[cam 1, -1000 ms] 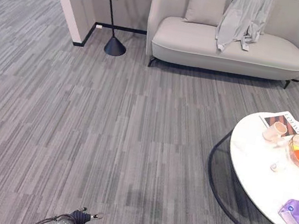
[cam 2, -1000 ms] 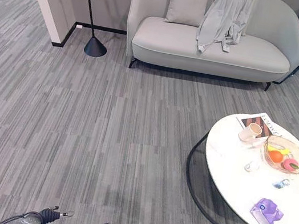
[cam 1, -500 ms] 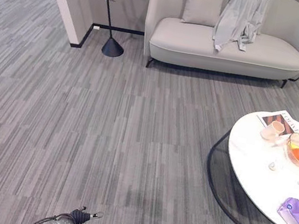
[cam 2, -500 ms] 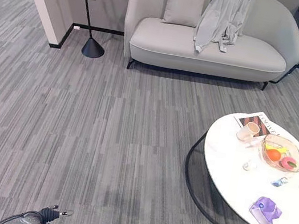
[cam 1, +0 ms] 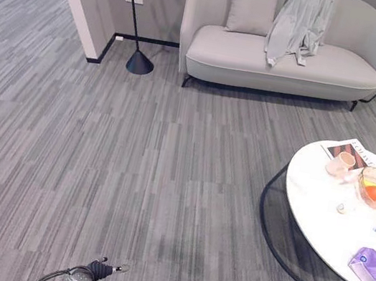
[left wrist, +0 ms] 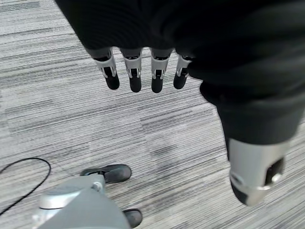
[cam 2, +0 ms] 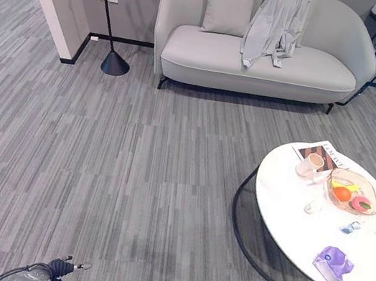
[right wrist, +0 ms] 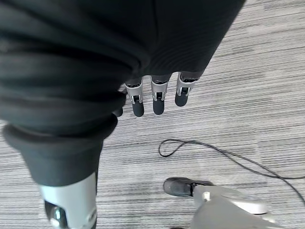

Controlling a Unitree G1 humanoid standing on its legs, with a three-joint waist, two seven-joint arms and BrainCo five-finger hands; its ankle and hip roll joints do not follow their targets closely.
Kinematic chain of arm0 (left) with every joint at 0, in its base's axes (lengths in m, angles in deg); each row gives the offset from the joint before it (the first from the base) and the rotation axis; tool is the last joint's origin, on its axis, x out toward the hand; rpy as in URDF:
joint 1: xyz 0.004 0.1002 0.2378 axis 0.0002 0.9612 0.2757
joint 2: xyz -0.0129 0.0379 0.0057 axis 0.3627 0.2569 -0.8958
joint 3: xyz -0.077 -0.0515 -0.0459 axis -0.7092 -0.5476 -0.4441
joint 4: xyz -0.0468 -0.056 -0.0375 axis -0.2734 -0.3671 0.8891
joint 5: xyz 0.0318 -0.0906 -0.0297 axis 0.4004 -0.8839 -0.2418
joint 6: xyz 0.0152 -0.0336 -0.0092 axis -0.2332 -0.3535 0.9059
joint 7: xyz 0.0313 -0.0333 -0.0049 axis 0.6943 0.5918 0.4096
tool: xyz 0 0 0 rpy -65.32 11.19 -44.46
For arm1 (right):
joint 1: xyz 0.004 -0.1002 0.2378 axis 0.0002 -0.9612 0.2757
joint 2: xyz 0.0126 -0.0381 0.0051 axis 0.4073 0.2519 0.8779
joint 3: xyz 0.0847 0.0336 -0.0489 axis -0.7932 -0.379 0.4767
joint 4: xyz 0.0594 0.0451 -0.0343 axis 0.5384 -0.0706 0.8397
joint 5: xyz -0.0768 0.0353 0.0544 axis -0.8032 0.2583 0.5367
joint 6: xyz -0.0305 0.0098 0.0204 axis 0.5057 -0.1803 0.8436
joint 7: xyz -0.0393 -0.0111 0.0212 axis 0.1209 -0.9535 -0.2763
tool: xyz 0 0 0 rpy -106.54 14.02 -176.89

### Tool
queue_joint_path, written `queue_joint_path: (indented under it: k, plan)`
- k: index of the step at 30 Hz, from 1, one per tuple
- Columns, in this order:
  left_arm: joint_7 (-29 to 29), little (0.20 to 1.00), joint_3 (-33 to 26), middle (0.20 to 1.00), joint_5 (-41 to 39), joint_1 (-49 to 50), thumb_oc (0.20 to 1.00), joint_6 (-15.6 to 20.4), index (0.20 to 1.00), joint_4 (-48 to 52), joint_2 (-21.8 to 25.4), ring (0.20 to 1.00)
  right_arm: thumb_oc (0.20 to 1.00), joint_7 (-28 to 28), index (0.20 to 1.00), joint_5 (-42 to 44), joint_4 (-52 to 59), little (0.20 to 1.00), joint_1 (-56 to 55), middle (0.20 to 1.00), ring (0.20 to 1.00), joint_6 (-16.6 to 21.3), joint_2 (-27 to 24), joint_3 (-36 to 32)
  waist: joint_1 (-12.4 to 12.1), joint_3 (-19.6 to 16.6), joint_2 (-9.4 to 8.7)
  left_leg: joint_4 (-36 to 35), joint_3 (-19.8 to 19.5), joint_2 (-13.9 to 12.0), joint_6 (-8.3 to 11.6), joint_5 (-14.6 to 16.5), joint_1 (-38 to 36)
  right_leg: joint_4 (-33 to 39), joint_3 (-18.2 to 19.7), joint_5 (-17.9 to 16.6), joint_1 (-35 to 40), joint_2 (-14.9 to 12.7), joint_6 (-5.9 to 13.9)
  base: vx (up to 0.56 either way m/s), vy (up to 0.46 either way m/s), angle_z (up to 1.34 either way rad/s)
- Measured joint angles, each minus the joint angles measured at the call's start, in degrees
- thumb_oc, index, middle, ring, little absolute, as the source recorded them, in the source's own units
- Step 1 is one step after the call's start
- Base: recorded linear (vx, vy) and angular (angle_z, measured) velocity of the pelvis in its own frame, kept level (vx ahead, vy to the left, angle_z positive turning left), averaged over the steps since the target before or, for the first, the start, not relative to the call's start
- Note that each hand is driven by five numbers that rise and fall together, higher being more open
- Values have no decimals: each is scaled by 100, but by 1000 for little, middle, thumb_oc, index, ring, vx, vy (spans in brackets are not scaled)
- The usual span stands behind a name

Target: Hang the clothes on the sofa on the clothes rack.

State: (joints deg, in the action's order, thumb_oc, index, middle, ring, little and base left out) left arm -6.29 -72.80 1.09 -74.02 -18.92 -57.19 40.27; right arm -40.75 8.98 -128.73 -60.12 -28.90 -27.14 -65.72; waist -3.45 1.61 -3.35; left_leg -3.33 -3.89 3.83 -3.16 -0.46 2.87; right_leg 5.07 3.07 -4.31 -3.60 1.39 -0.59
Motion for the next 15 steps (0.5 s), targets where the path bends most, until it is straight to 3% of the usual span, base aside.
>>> queue_joint_path:
  k: [5, 6, 7, 9, 10, 11, 13, 14, 15]
  plan:
    - [0, 1000, 1, 1000, 26, -4, 1000, -5, 1000, -36, 30, 1000, 1000, 32, 1000, -5, -53, 1000, 11, 1000, 1000, -8, 3, 206, -8, -16, -31, -44, 72, 49, -16, -1, 29, -3, 100, -38, -83, -38, 56, -19, 131, -15]
    - [-1, 1000, 3, 1000, 26, -104, 1000, -6, 1000, -65, 31, 1000, 1000, 32, 1000, -6, -198, 1000, 80, 1000, 1000, -13, -22, 207, -61, 6, 0, -26, -173, 133, -120, 56, 113, -247, 258, -85, -321, -14, 131, -9, 242, -43]
    - [0, 1000, -7, 1000, 27, -171, 1000, -11, 1000, -174, 43, 1000, 1000, 31, 1000, -6, -215, 1000, 153, 1000, 1000, -17, -27, 207, -72, 47, 69, -39, -193, 130, -225, 1, 109, -500, 341, -102, -477, 36, 160, 7, 217, -58]
    - [1, 1000, -19, 1000, 24, -219, 1000, -6, 1000, -203, 21, 1000, 1000, 34, 1000, -10, -163, 1000, 198, 1000, 1000, 1, -98, 220, 16, 276, 423, 39, -214, -39, -278, 6, -18, -1842, 444, -130, -1022, 296, 217, 81, 119, -22]
    - [5, 1000, -20, 1000, 22, -226, 1000, -3, 1000, -143, 34, 1000, 1000, 39, 1000, -11, -229, 1000, 137, 1000, 1000, -28, -101, 221, 27, 329, 543, 121, -203, -27, -358, 37, -20, -2473, 566, -48, -1380, 324, 248, 211, 66, 4]
    - [5, 1000, -19, 1000, 24, -214, 1000, -1, 1000, -142, 22, 1000, 1000, 42, 1000, -11, -211, 1000, 55, 1000, 1000, -22, -106, 198, 47, 352, 549, 102, -195, 41, -377, 51, -46, -2625, 629, 122, -1564, 202, 227, 322, 21, 1]
    - [1, 1000, -169, 1000, 24, -120, 1000, -33, 1000, -213, 33, 1000, 1000, 32, 1000, -10, -182, 1000, -76, 1000, 1000, -5, -110, 166, 46, 376, 399, 57, -307, 171, -387, 56, -59, -1219, 772, 129, -1577, -26, 253, 313, -28, 3]
    - [-7, 1000, -447, 1000, 19, -199, 1000, -39, 1000, -235, 56, 1000, 1000, 33, 1000, -11, 29, 1000, -99, 1000, 1000, -7, -99, 214, 19, 476, 270, 294, -475, 227, -625, 103, 142, 95, 675, -100, -1819, 6, 443, 373, -43, 21]
    - [-7, 1000, -577, 1000, 18, -316, 1000, -54, 1000, -293, 122, 1000, 1000, 40, 1000, -13, 253, 1000, -12, 1000, 1000, 5, -83, 222, 166, 797, 175, 627, -659, 267, -822, 289, 161, 94, 556, -304, -2344, 165, 607, 482, -110, 48]
